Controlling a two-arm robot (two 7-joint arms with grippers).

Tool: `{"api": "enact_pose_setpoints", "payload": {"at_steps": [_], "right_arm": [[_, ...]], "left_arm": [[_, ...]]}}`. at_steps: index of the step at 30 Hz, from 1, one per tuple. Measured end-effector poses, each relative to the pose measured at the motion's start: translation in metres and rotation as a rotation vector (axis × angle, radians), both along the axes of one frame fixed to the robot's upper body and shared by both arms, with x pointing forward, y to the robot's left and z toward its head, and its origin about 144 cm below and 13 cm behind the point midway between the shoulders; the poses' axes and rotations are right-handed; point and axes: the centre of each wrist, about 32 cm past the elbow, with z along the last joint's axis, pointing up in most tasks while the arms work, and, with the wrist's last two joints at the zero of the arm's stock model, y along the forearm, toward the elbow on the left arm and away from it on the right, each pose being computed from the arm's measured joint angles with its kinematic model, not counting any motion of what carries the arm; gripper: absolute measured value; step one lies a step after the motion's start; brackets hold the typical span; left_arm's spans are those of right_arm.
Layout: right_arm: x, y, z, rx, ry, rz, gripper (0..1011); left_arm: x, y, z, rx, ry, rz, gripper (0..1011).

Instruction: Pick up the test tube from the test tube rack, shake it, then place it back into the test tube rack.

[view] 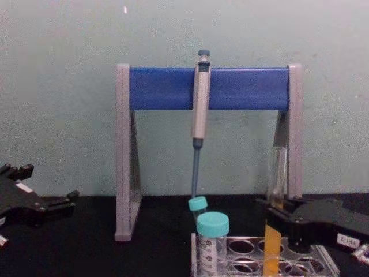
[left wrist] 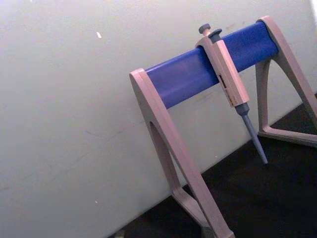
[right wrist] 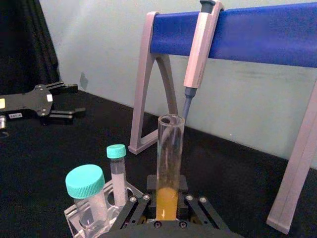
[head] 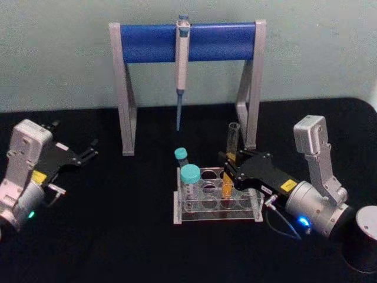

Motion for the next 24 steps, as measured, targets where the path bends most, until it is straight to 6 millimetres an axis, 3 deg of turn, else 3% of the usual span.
{"api": "enact_pose_setpoints", "payload": {"at_steps": [21,24], "right_arm": [[0.0005,0.0001,-0.0006,-0.008,0.002,-0.005,230],[0.0006,0.0,-0.0005,-0.009,0.001,-0.005,290]], "left_arm": [[0.0,0.0,0.0,0.0,0.0,0.0,1001],[0.0,0.0,0.0,0.0,0.0,0.0,1001]]}}
